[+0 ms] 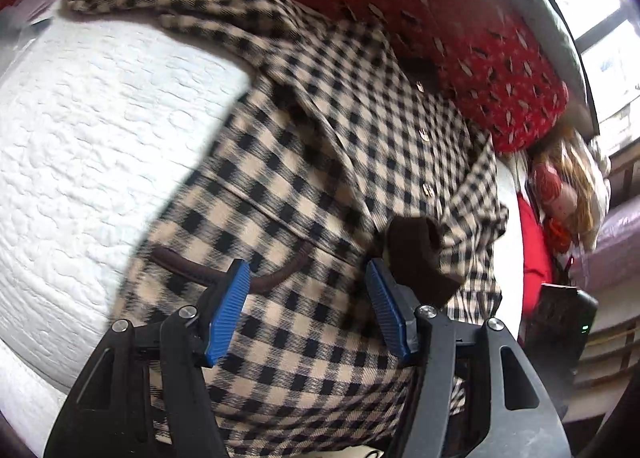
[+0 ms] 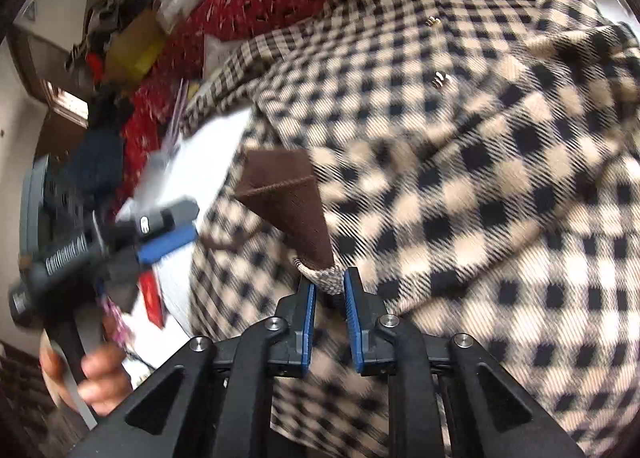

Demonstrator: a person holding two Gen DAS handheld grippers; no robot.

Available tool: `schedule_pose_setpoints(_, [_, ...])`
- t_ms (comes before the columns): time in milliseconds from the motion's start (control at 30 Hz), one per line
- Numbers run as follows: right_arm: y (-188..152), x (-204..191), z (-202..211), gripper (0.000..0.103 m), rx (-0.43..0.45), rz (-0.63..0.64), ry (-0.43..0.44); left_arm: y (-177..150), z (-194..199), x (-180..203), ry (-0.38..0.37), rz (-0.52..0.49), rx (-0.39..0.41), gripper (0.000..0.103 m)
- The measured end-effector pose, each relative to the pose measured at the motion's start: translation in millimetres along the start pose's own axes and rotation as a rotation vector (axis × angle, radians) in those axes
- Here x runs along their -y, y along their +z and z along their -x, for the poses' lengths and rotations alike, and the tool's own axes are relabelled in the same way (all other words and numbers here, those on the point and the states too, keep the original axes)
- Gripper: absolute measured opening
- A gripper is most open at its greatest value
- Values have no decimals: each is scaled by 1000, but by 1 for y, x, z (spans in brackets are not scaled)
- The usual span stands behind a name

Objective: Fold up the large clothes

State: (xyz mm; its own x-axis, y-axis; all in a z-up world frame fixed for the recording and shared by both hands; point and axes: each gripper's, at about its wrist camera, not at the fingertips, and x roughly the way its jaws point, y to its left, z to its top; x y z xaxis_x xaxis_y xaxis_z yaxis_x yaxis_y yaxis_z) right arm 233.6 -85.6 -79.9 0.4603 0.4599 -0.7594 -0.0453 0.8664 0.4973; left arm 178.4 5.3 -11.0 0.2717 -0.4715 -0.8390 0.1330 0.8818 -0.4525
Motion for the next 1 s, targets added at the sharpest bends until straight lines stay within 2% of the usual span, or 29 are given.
schedule_pose_setpoints(133, [-11, 40, 41, 33, 106, -77, -17, -4, -14, 18, -50, -2, -49, 59])
schedule_pose_setpoints(233, [-8, 84, 74, 35, 187, -206, -47, -6, -21, 30, -81, -4, -73, 59])
schedule_pose_setpoints(333, [3, 117, 99, 36, 255, -297, -40, -7, -29, 40, -53, -22, -95, 59])
schedule_pose_setpoints(367, [8, 123, 103, 38, 277, -314, -32, -6, -33, 40, -51, -8, -115, 59])
schedule_pose_setpoints(467, [26, 138, 113, 44, 322, -360, -12, 1, -31, 38, -108, 53, -120, 59])
schedule_pose_setpoints(533, [37, 143, 113, 46, 320, -394, 27, 6, -21, 36, -145, 69, -87, 59])
schedule_pose_setpoints(600, [49, 141, 105, 49, 307, -417, 52, 10, -15, 37, -129, 60, -71, 59])
schedule_pose_setpoints(733, [74, 132, 89, 51, 243, -413, 11, 7, -24, 34, -88, 42, -112, 62])
schedule_pose_setpoints(833, [82, 129, 73, 52, 182, -421, -31, 4, -43, 26, -102, 89, -171, 62])
schedule_pose_setpoints(900, [86, 130, 66, 52, 161, -442, -53, 7, -50, 24, -98, 106, -171, 62])
schedule_pose_setpoints(933, [86, 132, 63, 52, 152, -458, -58, 11, -52, 26, -61, 95, -141, 58])
schedule_pose_setpoints(967, [87, 134, 61, 52, 145, -474, -61, 14, -50, 30, -31, 77, -112, 48])
schedule_pose_setpoints(1000, [87, 137, 59, 51, 144, -493, -61, 18, -48, 34, -21, 55, -90, 9])
